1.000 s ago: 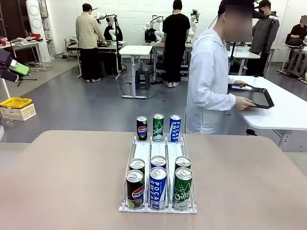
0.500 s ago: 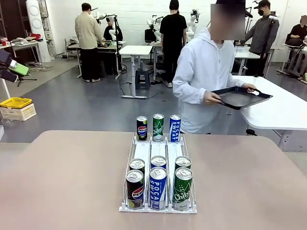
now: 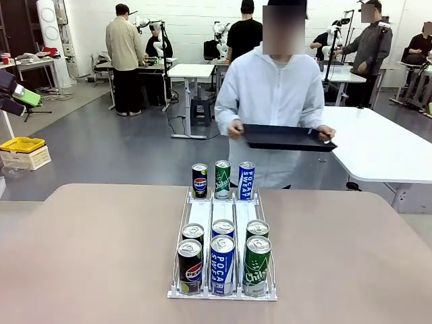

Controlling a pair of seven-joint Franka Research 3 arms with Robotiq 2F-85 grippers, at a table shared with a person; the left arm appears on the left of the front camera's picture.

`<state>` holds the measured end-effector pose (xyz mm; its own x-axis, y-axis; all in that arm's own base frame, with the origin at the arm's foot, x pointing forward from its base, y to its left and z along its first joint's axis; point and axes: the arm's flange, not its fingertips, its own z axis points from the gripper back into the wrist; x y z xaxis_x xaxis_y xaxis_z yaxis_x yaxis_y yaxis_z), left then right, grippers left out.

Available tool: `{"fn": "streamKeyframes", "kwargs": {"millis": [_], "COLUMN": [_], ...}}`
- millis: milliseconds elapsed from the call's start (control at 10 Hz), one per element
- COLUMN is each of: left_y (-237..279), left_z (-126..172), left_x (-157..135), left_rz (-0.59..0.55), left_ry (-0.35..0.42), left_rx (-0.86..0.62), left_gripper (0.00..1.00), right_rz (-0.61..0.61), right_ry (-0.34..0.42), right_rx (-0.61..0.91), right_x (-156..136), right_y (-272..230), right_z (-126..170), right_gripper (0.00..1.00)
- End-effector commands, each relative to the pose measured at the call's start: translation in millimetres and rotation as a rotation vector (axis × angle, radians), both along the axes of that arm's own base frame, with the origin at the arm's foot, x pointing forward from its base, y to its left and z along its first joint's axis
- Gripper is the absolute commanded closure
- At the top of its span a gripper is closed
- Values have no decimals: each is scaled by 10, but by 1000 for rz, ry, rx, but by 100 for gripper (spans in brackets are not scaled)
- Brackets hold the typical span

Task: Retrieve and hand over the desired beverage to the person.
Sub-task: Pick up a can of the same type that the person held from the Automatic Can Dispenser.

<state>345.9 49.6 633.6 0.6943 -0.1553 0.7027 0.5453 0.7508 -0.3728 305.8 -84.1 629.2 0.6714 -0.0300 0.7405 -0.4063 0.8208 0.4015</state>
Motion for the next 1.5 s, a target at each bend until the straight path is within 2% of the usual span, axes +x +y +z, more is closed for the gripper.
{"fn": "streamKeyframes", "kwargs": {"millis": [0,1400], "left_y": [22,22], "left_z": [1,1], "left_x": [12,12], "left_rz": [-22,-22], "left_ry": [-14,-14], "left_rx": [-10,-10], "left_gripper": [0,0], "right_rz": [17,17], "right_ry": [-7,-7], "right_rx": [5,5], "right_x": [20,20], "right_y": [-3,-3], "right_z": [-10,-10], "right_gripper": [0,0]}}
